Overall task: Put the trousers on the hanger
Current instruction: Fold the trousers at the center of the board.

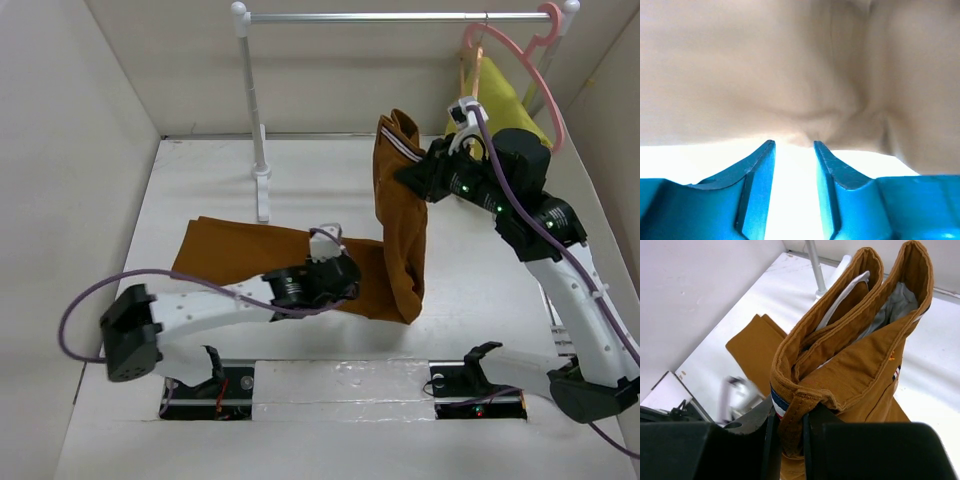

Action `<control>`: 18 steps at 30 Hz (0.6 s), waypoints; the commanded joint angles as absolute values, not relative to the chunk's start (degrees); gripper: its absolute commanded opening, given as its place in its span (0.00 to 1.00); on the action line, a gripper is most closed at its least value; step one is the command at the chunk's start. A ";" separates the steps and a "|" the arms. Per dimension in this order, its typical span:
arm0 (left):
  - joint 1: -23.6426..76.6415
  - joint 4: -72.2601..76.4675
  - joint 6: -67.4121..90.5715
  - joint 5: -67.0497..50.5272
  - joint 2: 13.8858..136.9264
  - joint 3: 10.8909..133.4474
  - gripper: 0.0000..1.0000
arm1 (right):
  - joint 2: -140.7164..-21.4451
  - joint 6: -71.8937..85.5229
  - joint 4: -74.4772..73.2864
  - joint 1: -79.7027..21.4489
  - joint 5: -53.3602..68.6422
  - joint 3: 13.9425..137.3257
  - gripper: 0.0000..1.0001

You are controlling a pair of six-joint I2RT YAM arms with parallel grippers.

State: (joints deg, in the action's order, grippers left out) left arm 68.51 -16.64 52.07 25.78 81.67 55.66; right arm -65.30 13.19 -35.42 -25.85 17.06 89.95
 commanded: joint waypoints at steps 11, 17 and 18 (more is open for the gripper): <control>37.99 -22.51 47.91 39.56 49.14 64.41 0.41 | -82.51 11.16 -18.73 -43.67 9.14 99.92 0.00; 26.12 -19.70 40.70 35.24 49.75 72.15 0.42 | -103.04 12.56 -11.79 -51.49 11.50 113.01 0.00; 26.10 -19.69 38.78 36.03 49.66 74.07 0.43 | -106.40 13.18 -11.26 -52.46 12.21 115.72 0.00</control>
State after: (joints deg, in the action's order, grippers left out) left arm 27.81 -21.93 44.99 37.26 48.58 70.81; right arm -100.16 11.92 -24.73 -49.08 9.65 108.18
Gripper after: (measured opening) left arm 0.422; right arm 0.205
